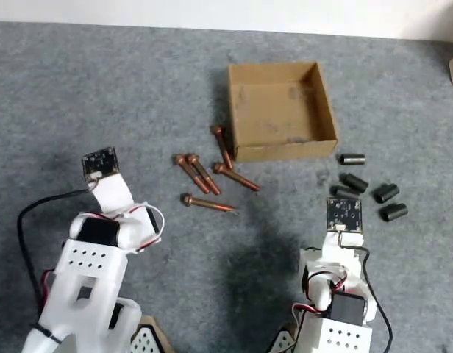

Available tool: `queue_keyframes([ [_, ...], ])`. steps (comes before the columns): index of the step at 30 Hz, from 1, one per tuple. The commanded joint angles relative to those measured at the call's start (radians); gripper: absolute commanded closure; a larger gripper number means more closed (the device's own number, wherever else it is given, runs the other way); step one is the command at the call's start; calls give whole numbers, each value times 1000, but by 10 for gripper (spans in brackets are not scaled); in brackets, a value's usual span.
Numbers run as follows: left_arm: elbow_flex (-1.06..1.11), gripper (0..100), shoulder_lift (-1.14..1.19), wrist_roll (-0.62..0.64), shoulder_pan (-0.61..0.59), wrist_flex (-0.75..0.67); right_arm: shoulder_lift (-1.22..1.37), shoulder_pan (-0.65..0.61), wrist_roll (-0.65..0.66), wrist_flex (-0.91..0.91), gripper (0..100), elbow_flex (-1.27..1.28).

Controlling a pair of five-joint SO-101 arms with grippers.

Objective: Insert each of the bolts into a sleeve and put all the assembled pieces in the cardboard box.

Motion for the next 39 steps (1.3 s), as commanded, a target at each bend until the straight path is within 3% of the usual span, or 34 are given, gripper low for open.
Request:
queue_keyframes([
  [1, -27, 993, -12, 87, -5, -35, -10, 12, -5, 5, 993, 145],
  [8, -111, 979, -2, 419, 7, -29, -10, 12, -5, 5, 993, 145],
  [11, -116, 896, -2, 512, 7, -29, -10, 12, -5, 5, 993, 145],
  [14, -116, 816, -1, 540, 7, -28, -10, 10, -5, 5, 993, 145],
  [22, -219, 818, 41, 543, 70, 114, -10, 8, -5, 5, 993, 145],
  [32, -768, 819, 719, 680, 73, 295, -10, 8, -5, 5, 993, 145],
  [39, -1084, 870, 1024, 697, 74, 356, -10, 8, -5, 5, 993, 145],
])
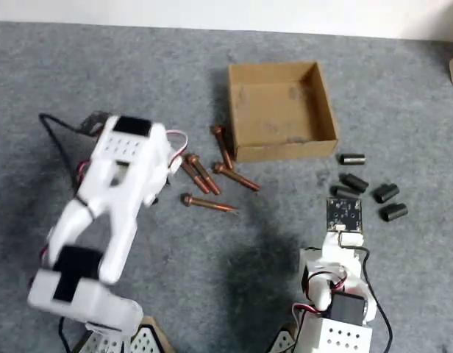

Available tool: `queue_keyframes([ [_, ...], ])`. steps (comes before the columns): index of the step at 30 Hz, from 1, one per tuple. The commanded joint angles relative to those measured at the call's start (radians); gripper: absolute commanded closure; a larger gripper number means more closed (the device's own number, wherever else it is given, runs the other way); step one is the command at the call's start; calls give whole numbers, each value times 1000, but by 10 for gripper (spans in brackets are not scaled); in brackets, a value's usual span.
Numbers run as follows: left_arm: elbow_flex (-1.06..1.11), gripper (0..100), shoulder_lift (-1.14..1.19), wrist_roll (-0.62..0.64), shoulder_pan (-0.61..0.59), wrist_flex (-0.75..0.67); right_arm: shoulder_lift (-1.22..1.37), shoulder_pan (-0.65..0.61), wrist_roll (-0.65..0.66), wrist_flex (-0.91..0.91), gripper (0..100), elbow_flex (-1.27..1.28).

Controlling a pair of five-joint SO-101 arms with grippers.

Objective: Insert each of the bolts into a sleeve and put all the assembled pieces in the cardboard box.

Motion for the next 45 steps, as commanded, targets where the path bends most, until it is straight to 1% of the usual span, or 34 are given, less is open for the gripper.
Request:
queue_keyframes([
  [1, -170, 870, 93, 9, 18, 23, -10, 8, -5, 5, 993, 145],
  [5, -265, 873, 185, 9, 24, 23, -10, 8, -5, 5, 993, 145],
  [14, -355, 864, 294, 8, 140, 23, -10, 8, -5, 5, 993, 145],
  [18, -426, 848, 367, 8, 160, 23, -10, 8, -5, 5, 993, 145],
  [24, -541, 847, 499, 8, 151, 25, -10, 10, -5, 5, 993, 145],
  [30, -602, 849, 584, 8, 97, 25, -10, 12, -5, 5, 993, 145],
  [35, -608, 850, 601, 8, 33, 25, -10, 12, -5, 5, 993, 145],
  [41, -572, 851, 604, 6, 31, 25, -10, 12, -5, 5, 993, 145],
  [43, -550, 885, 602, 6, 31, 25, -10, 12, -5, 5, 993, 145],
  [45, -541, 953, 601, 6, 24, 25, -10, 12, -5, 5, 993, 145],
])
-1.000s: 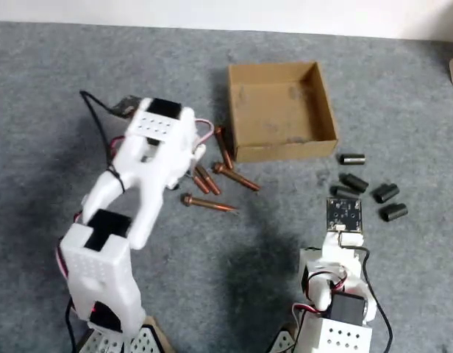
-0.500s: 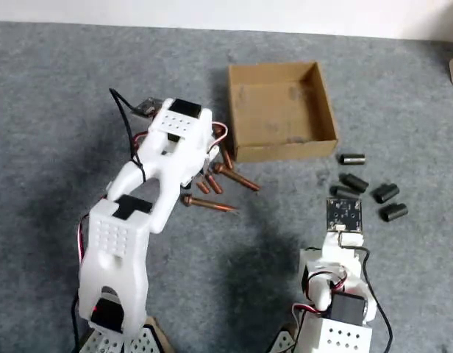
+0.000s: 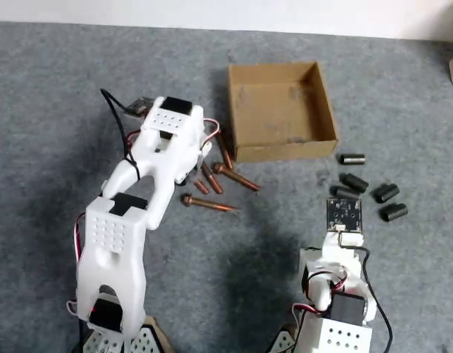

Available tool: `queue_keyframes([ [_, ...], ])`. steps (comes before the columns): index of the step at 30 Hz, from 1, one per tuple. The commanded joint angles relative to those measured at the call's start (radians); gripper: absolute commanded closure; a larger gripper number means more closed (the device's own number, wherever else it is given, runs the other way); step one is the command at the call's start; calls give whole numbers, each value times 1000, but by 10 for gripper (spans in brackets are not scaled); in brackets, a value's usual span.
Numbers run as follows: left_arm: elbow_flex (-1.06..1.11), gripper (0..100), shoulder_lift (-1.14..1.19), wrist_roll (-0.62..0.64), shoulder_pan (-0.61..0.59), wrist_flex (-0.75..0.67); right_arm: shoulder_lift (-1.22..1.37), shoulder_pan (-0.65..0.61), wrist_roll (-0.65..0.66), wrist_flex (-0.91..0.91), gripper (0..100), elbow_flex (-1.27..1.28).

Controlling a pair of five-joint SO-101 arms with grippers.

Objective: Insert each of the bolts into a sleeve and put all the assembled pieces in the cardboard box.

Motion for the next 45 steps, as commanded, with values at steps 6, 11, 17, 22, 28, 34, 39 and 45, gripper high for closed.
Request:
queue_keyframes([
  [6, 4, 996, -15, 5, -93, 126, -10, 12, -5, 5, 993, 145],
  [11, -28, 995, -64, -153, -111, 347, -10, 7, -3, 5, 993, 145],
  [17, 113, 995, -326, -189, -165, 348, -10, 13, -9, 5, 993, 137],
  [22, 335, 995, -585, -305, -160, 347, -10, 44, -11, 13, 993, 42],
  [28, 549, 995, -823, -405, -168, 345, -8, 119, -11, 13, 994, -68],
  [34, 670, 995, -990, -408, -159, 345, 7, 214, -11, 5, 994, -136],
  [39, 748, 995, -1049, -474, -160, 345, 213, 254, -38, 4, 994, -260],
  [45, 811, 995, -1044, -532, -168, 345, 665, 260, -132, -59, 994, -530],
])
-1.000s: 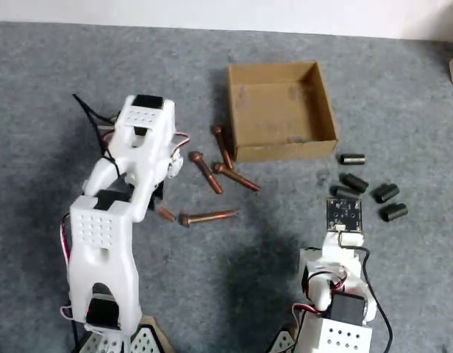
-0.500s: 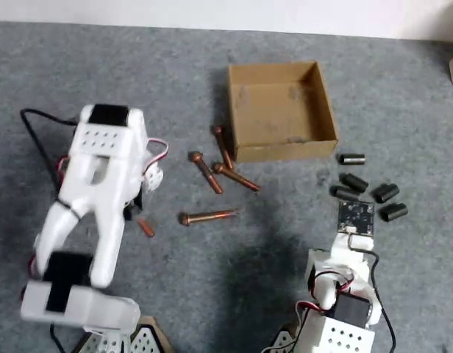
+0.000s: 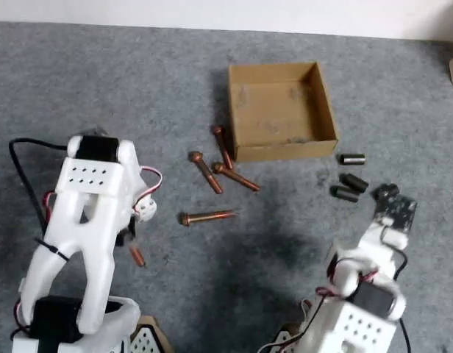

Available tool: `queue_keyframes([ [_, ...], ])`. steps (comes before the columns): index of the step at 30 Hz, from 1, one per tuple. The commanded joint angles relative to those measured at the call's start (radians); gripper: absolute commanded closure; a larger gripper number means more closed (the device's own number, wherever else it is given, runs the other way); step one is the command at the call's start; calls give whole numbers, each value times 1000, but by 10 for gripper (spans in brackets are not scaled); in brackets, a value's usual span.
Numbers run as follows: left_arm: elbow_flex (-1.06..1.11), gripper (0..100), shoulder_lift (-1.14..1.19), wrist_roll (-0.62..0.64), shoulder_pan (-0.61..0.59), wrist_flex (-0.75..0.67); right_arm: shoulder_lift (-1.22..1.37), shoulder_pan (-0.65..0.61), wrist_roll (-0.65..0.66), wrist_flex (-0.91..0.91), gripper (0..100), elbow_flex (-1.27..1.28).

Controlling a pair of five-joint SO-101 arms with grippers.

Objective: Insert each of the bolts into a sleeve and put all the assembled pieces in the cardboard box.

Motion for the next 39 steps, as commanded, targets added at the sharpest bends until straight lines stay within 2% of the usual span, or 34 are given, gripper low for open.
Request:
queue_keyframes([
  [1, -1, 995, -30, -12, -13, 17, 298, 21, -26, -47, 994, -203],
  [6, -5, 995, 4, -20, -7, 17, 662, 110, -26, -68, 994, -460],
  [11, -10, 995, 45, -258, -5, 15, 1017, 186, -21, -67, 991, -710],
  [14, -12, 995, 59, -319, -10, 15, 1210, 211, -20, -62, 986, -843],
  [19, -12, 995, 62, -321, -10, 14, 1455, 255, -26, -31, 865, -1053],
  [24, -2, 995, 62, -322, -7, -9, 1593, 274, -38, 91, 832, -1285],
  [29, -2, 995, 62, -322, -5, -12, 1682, 274, -89, 108, 832, -1438],
  [31, -2, 995, 62, -322, -5, -12, 1710, 268, -104, 108, 832, -1468],
  [34, -2, 995, 62, -321, -5, -12, 1744, 265, -204, 108, 832, -1474],
  [39, -2, 994, 62, -321, -5, -12, 1784, 225, -227, 108, 832, -1471],
])
